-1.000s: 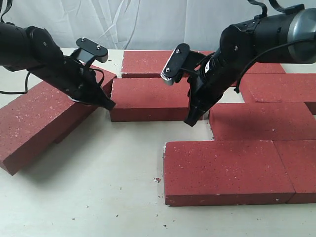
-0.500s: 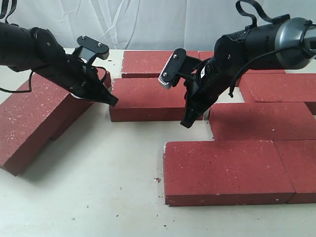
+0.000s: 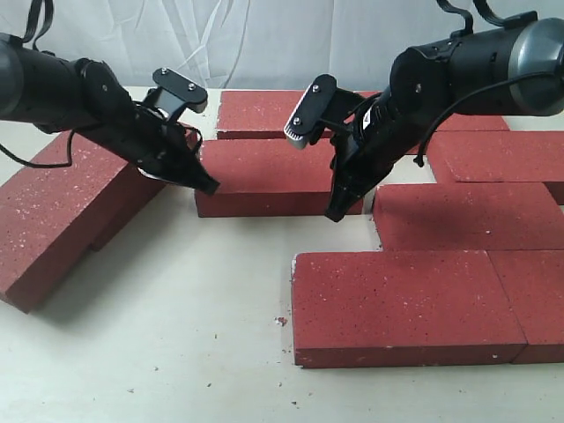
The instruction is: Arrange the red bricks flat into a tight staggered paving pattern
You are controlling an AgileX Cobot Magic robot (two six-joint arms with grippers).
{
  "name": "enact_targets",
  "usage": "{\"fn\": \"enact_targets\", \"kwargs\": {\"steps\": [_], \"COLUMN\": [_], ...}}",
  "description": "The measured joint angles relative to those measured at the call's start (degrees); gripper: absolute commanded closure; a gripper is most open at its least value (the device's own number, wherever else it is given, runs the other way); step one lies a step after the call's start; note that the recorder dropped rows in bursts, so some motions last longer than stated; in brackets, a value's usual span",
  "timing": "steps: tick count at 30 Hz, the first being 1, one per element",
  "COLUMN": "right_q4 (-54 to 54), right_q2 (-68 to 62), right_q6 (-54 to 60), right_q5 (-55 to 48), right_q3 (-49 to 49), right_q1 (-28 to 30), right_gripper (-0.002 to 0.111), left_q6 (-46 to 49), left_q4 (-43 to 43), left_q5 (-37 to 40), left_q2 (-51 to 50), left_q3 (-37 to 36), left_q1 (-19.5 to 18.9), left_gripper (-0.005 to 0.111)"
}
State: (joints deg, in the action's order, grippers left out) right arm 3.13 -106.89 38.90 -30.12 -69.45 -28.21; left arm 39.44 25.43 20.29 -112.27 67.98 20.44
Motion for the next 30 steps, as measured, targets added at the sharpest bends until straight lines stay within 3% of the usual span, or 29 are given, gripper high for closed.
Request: {"fn": "enact_targets", "kwargs": {"steps": [16,21,24,30], "right_q4": [0.43,0.55,0.77,1.24], "right_q2": [0.0,0.0,0.0,-2.35], "right_q6": [-0.09,1.5,3.25,4.85], "right_q5": [-1.79,-7.48,-10.56,-6.54], "right_q3": [0.0,0.0,0.0,0.0], "right_q1": [0.0,0.0,0.0,0.0], "right_gripper": [0.109,0.109,0.109,0.109], "left_q6": [0.11,0.11,0.11,0.11], "left_q4": [-0.83,-0.83,-0.83,-0.83], "left_q5": [-2.07,-1.7,0.22,4.17], "left_q2": [-2.21,-2.06,-0.96,1.53], "left_q3": [2.16,2.16,2.16,2.16], "left_q1": [1.72,1.72,1.72,0.84], "left_gripper": [0.107,0.107,0.107,0.107]}}
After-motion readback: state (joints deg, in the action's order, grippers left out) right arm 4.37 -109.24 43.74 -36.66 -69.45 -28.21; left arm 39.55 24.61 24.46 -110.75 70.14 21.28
